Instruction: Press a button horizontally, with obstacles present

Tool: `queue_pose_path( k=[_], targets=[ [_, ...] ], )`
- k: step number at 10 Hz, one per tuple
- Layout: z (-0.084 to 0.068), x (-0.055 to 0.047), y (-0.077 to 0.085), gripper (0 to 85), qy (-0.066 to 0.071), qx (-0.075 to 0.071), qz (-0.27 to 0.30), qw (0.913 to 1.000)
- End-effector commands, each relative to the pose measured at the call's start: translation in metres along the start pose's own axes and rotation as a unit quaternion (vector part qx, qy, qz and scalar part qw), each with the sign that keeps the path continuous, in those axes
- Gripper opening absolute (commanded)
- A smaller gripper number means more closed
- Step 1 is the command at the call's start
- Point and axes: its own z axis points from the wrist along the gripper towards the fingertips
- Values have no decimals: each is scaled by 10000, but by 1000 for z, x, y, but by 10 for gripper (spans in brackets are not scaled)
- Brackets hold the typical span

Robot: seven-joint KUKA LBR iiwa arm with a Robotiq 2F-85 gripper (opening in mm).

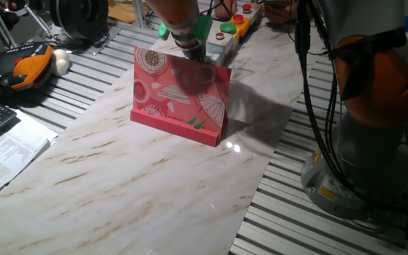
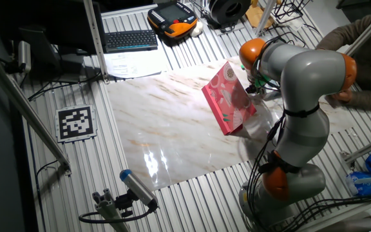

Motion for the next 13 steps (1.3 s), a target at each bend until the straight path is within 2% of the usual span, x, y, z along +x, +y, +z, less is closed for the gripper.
queue_pose_path(
  k=[1, 2, 7, 9, 13],
  targets=[
    [0, 0, 0, 0, -1, 48, -17, 10000],
    [2, 1, -2, 0, -6, 118, -39, 9999],
    [3, 6, -9, 0, -12, 174, -101, 9998],
    [4, 6, -11, 0, -30, 247, -124, 9996],
    [11, 5, -23, 0, -62, 230, -240, 9994]
  ],
)
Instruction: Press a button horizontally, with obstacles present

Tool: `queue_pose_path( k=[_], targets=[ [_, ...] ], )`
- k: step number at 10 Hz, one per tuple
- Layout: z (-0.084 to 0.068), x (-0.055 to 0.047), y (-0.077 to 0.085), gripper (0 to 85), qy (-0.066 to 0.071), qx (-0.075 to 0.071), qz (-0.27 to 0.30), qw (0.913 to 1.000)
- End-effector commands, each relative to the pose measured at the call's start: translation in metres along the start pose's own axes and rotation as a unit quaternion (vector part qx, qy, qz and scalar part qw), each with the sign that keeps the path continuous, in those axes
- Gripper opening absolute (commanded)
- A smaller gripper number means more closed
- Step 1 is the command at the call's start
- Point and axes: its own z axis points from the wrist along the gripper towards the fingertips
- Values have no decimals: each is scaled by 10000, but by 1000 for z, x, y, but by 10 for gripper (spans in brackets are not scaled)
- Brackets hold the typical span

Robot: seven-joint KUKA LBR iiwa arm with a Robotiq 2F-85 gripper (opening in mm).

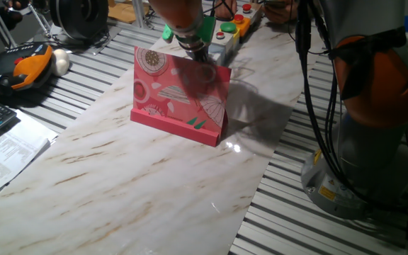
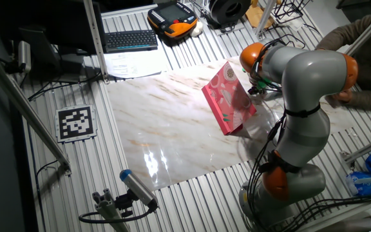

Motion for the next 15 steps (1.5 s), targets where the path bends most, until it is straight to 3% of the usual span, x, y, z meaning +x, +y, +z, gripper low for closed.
queue_pose_path(
  k=[1, 6, 9, 12, 15],
  targets=[
    [1, 1, -9, 0, 24, 13, 1, 10000],
    [-3, -2, -6, 0, 51, -86, 55, 9999],
    [-7, -3, 4, 0, 56, -188, 186, 9996],
    [-5, -6, 20, 0, -3, -184, 333, 9993],
    [-10, -11, 27, 0, -5, -346, 418, 9985]
  ],
)
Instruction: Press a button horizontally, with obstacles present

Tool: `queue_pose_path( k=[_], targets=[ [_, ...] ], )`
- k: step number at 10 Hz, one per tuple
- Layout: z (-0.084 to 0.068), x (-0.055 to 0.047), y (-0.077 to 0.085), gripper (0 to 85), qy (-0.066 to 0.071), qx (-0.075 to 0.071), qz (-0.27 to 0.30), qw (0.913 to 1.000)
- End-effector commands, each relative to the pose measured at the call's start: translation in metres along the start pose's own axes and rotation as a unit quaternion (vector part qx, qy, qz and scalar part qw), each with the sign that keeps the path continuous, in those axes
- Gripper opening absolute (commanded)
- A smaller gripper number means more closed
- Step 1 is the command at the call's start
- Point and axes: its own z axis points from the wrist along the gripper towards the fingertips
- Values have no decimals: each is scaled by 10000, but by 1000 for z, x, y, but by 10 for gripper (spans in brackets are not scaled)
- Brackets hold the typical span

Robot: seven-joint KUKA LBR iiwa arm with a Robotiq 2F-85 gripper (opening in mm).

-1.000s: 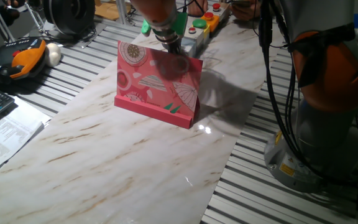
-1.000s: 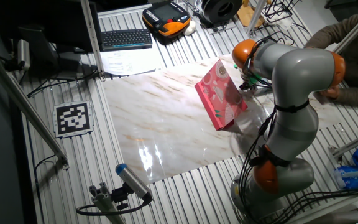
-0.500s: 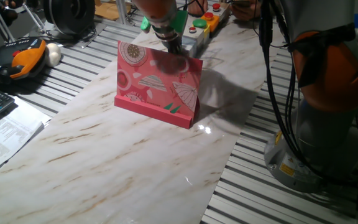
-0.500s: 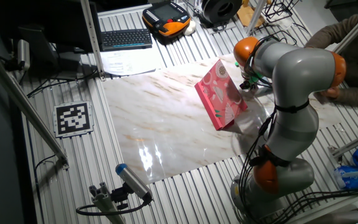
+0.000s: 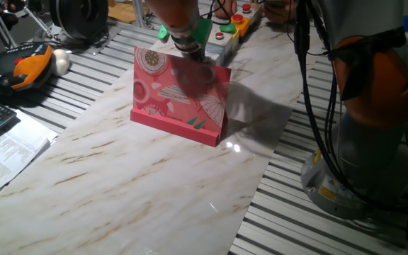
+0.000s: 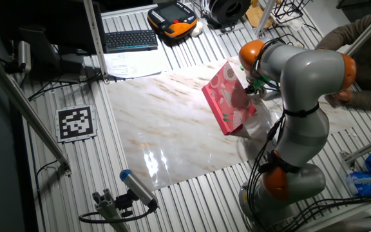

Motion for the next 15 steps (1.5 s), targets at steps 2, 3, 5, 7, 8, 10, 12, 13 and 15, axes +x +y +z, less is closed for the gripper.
queue_pose_path(
  k=[2, 3, 5, 7, 8, 10, 12, 13, 15],
  targets=[
    [-10, 1, 3, 0, 62, -178, 100, 9998],
    [-24, 2, 4, 0, 154, -341, 165, 9992],
    [-50, 1, 4, 0, 270, -450, 257, 9983],
    [-78, -1, -2, 0, 339, -764, 432, 9956],
    [-90, -2, -5, 0, 375, -863, 493, 9943],
    [-111, 1, -14, 0, 426, -1019, 640, 9918],
    [-118, 9, -23, 0, 324, -1193, 765, 9894],
    [-119, 10, -25, 0, 315, -1200, 758, 9894],
    [-118, 10, -25, 0, 333, -1158, 696, 9903]
  ],
)
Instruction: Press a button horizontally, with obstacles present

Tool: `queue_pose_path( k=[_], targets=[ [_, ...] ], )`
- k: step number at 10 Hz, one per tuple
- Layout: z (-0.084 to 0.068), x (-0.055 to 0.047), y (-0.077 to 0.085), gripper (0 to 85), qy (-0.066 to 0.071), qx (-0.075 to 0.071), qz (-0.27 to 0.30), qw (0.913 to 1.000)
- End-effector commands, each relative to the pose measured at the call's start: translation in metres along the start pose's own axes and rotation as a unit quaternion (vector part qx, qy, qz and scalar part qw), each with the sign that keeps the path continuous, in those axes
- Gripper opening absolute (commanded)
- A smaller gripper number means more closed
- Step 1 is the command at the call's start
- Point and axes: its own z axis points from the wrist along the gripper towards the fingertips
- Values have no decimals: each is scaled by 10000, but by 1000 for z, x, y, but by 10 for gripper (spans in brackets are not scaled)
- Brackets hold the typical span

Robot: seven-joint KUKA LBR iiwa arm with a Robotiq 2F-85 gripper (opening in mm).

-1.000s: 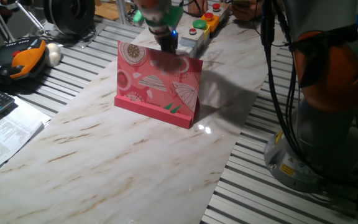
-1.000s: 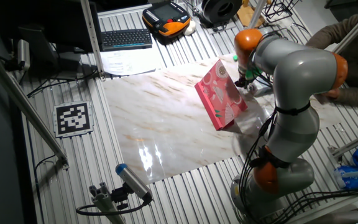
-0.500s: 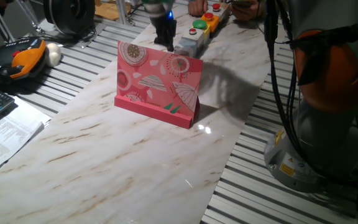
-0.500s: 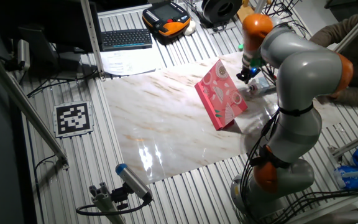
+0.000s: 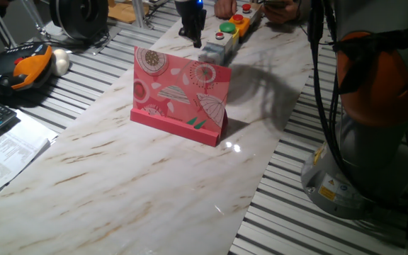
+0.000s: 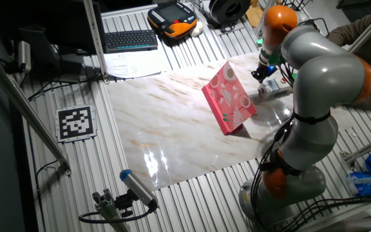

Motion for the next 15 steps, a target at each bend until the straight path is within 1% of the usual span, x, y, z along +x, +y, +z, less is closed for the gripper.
queue_pose_path(
  k=[1, 2, 3, 4, 5, 6, 7, 8, 9, 10, 11, 12, 14, 15],
  targets=[
    [0, 0, 0, 0, -17, 36, -25, 10000],
    [0, 0, 0, 0, -34, 128, -95, 9999],
    [0, 0, 0, 0, -124, 112, -174, 9997],
    [0, 0, 0, 0, -376, -3, -242, 9990],
    [0, 0, 0, 0, -599, -28, -350, 9976],
    [0, 0, 0, 0, -684, -77, -411, 9968],
    [0, 0, 0, 0, -694, -179, -480, 9963],
    [0, 0, 0, 0, -590, -343, -478, 9965],
    [0, 0, 0, 0, -420, -418, -418, 9974],
    [-4, 0, 1, 0, -254, -369, -307, 9985],
    [-28, 1, 9, 0, -136, -271, -183, 9994],
    [-54, 0, 23, 0, -43, -171, -86, 9998],
    [-88, 0, 46, 0, 53, -152, 213, 9996],
    [-101, 3, 55, 0, 106, -110, 338, 9993]
  ],
)
